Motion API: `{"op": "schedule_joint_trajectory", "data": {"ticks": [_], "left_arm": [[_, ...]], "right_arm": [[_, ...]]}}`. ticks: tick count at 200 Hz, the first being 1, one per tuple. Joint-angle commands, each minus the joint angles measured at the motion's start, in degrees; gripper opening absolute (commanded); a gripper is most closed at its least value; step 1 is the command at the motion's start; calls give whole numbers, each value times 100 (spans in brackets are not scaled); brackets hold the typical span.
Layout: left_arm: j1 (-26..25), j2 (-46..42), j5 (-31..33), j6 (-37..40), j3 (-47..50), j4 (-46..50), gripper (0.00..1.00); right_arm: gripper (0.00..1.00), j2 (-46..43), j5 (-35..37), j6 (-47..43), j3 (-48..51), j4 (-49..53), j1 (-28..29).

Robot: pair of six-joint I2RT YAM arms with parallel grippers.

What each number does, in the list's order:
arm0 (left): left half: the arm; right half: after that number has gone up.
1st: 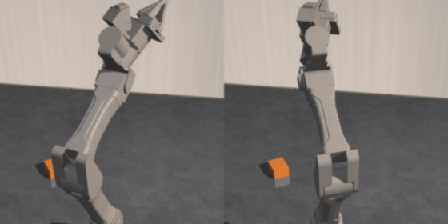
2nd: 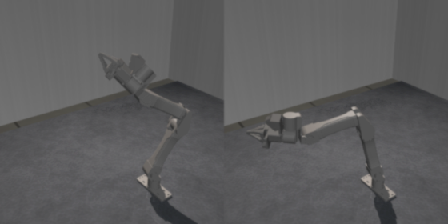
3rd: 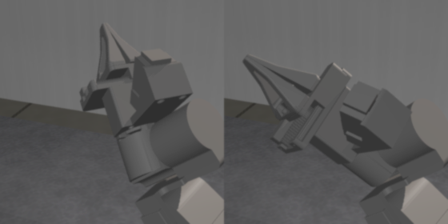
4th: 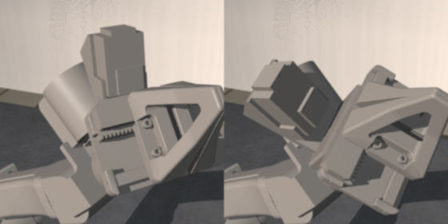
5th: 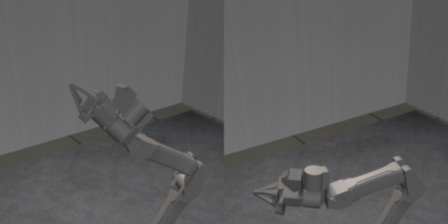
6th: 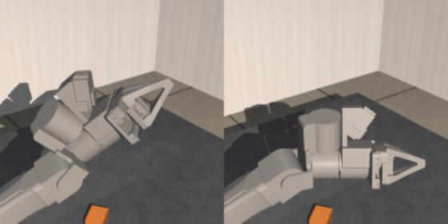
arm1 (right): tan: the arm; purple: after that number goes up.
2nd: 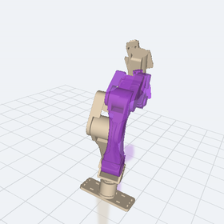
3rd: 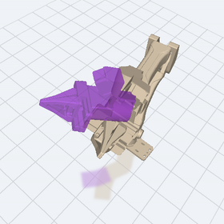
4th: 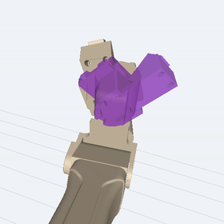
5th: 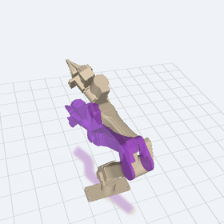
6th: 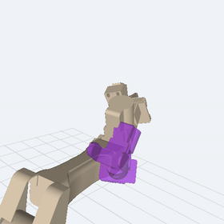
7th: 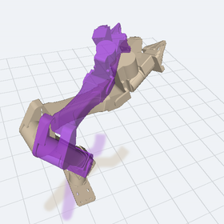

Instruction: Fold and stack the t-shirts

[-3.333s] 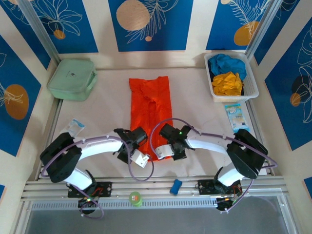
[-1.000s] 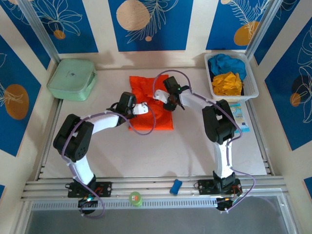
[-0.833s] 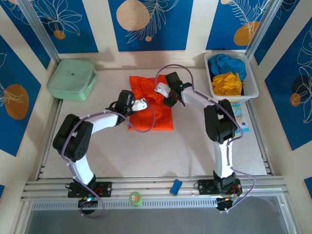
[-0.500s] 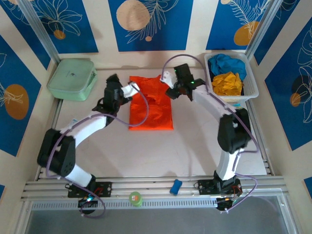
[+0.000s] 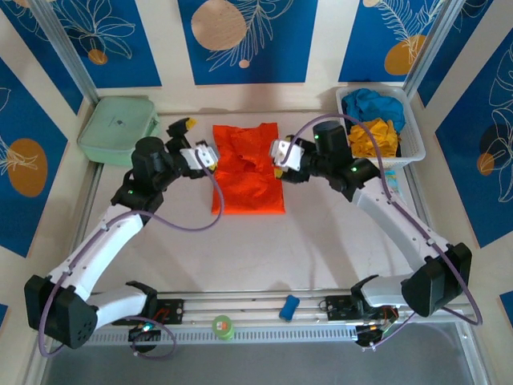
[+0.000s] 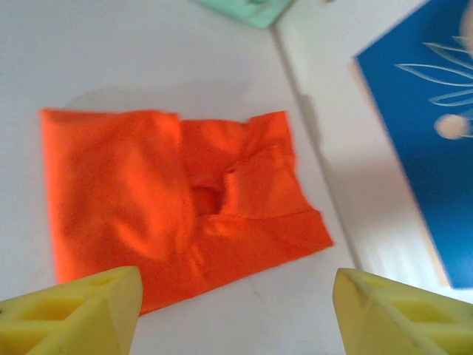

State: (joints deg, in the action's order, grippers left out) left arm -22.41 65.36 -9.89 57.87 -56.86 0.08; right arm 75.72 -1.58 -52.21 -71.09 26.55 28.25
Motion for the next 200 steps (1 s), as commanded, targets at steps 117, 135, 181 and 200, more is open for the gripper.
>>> {"op": "schedule_joint_trajectory", "data": {"ticks": [117, 135, 181, 200], "left_arm": [[-272, 892, -87, 2698, 523, 2192, 95], [-272, 903, -83, 2660, 621, 2112, 95], [-272, 890, -90, 2617, 596, 2183, 93], [-336, 877, -109, 2603, 493, 2423, 86]], "right_arm": [[71, 1983, 431, -3037, 678, 1186, 471], [69, 2186, 495, -3045, 590, 1151, 478], [64, 2695, 751, -3081, 280, 1212, 471], [60, 2928, 812, -3042, 133, 1321, 486]]}}
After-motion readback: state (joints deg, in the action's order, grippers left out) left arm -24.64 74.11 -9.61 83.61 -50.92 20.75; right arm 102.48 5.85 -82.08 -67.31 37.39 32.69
